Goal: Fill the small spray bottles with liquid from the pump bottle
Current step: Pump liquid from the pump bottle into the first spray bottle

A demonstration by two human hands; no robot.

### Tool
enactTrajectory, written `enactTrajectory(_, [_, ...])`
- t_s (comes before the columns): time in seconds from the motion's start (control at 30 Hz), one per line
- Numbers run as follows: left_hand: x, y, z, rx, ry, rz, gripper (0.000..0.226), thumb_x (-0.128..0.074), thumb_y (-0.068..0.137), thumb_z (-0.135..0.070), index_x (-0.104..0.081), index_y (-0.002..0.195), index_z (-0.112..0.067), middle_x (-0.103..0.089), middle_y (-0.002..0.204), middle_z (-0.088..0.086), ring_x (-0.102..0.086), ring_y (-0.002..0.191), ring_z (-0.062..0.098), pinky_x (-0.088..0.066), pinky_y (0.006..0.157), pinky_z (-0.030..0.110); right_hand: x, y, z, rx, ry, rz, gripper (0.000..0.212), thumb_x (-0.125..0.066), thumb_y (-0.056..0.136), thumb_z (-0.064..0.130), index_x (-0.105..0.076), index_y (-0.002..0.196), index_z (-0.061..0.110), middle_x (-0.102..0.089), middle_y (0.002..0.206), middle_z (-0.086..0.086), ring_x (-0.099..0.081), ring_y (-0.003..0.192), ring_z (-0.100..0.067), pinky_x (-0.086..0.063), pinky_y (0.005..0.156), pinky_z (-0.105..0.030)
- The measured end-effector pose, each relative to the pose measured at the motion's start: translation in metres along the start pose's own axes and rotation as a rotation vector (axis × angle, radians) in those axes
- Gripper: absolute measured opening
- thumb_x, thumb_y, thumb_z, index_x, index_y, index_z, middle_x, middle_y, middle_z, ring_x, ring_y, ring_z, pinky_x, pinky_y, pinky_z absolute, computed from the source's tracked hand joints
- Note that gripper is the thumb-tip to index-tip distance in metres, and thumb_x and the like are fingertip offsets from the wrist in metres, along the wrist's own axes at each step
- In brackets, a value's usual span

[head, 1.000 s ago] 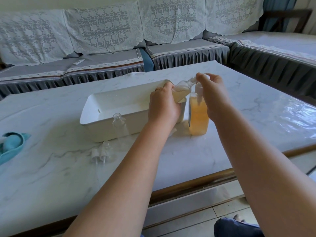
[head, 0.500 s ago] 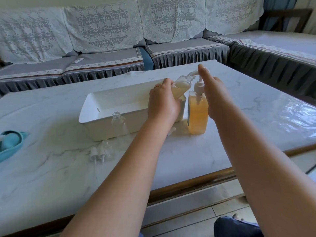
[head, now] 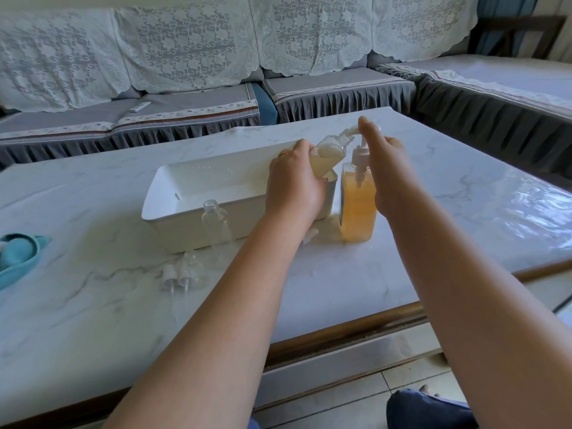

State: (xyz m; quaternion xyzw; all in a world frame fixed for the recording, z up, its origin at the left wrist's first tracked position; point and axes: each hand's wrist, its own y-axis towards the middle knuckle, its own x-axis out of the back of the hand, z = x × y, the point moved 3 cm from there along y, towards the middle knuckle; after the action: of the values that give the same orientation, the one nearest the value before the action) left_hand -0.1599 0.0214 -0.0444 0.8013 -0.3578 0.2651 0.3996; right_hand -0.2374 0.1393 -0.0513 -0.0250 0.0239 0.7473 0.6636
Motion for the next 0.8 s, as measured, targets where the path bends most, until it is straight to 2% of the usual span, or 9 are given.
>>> enactTrajectory(0.13, [0.0008, -0.0006, -0.0019, 0.006, -0.011, 0.005, 0.04, -0.071, 0.083, -0.019, -0.052, 0.118, -0.018, -0.059, 0.116, 0.008, -0.053, 0.108, 0.027, -0.042, 0.079, 0.03, 0.001, -0.0038, 0.0038, 0.014, -0.014, 0.001, 0.064, -0.053, 0.089, 0.064, -0.053, 0.129, 0.013, -0.062, 0.102, -0.004, -0.055, 0.078, -0.008, -0.038, 0.059, -0.023])
enactTrajectory(0.27, [0.0011, -0.0008, -0.0021, 0.008, -0.006, 0.007, 0.04, -0.071, 0.083, -0.02, -0.051, 0.118, -0.018, -0.059, 0.117, 0.007, -0.054, 0.108, 0.027, -0.042, 0.079, 0.03, 0.0004, -0.006, 0.0047, 0.007, 0.009, 0.003, 0.064, -0.054, 0.088, 0.065, -0.055, 0.126, 0.014, -0.062, 0.098, -0.002, -0.054, 0.076, -0.007, -0.038, 0.058, -0.023])
enactTrajectory(0.33, [0.0009, -0.0011, -0.0021, 0.007, -0.002, 0.004, 0.04, -0.071, 0.083, -0.02, -0.051, 0.118, -0.018, -0.059, 0.117, 0.008, -0.054, 0.107, 0.027, -0.042, 0.08, 0.03, 0.0003, -0.0052, 0.0046, 0.009, 0.011, 0.003, 0.064, -0.056, 0.088, 0.063, -0.053, 0.128, 0.013, -0.062, 0.102, -0.003, -0.056, 0.081, -0.008, -0.038, 0.06, -0.023])
enactTrajectory(0.47, [-0.0002, -0.001, -0.0007, 0.006, 0.0, 0.004, 0.038, -0.071, 0.083, -0.016, -0.052, 0.116, -0.018, -0.059, 0.114, 0.007, -0.054, 0.105, 0.026, -0.043, 0.078, 0.029, 0.0009, -0.0016, 0.0061, 0.019, 0.007, -0.004, 0.056, -0.062, 0.091, 0.045, -0.048, 0.136, 0.015, -0.06, 0.116, -0.005, -0.057, 0.095, -0.012, -0.04, 0.064, -0.023])
enactTrajectory(0.63, [-0.0036, -0.0037, 0.0033, 0.01, 0.017, 0.023, 0.038, -0.068, 0.082, -0.008, -0.053, 0.115, -0.02, -0.06, 0.111, 0.005, -0.054, 0.104, 0.025, -0.043, 0.076, 0.028, 0.0005, 0.0007, 0.0063, 0.035, 0.003, -0.009, 0.047, -0.061, 0.093, 0.027, -0.045, 0.137, 0.019, -0.056, 0.114, -0.003, -0.055, 0.091, -0.009, -0.041, 0.066, -0.022])
enactTrajectory(0.73, [-0.0044, -0.0034, 0.0022, 0.005, 0.015, 0.014, 0.037, -0.07, 0.082, -0.011, -0.053, 0.114, -0.02, -0.06, 0.112, 0.005, -0.054, 0.104, 0.025, -0.046, 0.079, 0.031, 0.0001, -0.0014, 0.0078, 0.019, -0.019, 0.024, 0.044, -0.058, 0.094, 0.032, -0.048, 0.134, 0.016, -0.059, 0.109, -0.003, -0.055, 0.086, -0.009, -0.04, 0.063, -0.022])
enactTrajectory(0.8, [-0.0035, -0.0018, 0.0007, 0.008, 0.006, 0.009, 0.038, -0.072, 0.082, -0.016, -0.053, 0.114, -0.02, -0.06, 0.114, 0.005, -0.054, 0.105, 0.026, -0.045, 0.08, 0.031, 0.0016, -0.0046, 0.0099, -0.01, -0.039, 0.053, 0.04, -0.058, 0.094, 0.044, -0.056, 0.123, 0.016, -0.061, 0.102, -0.002, -0.056, 0.083, -0.009, -0.039, 0.062, -0.022])
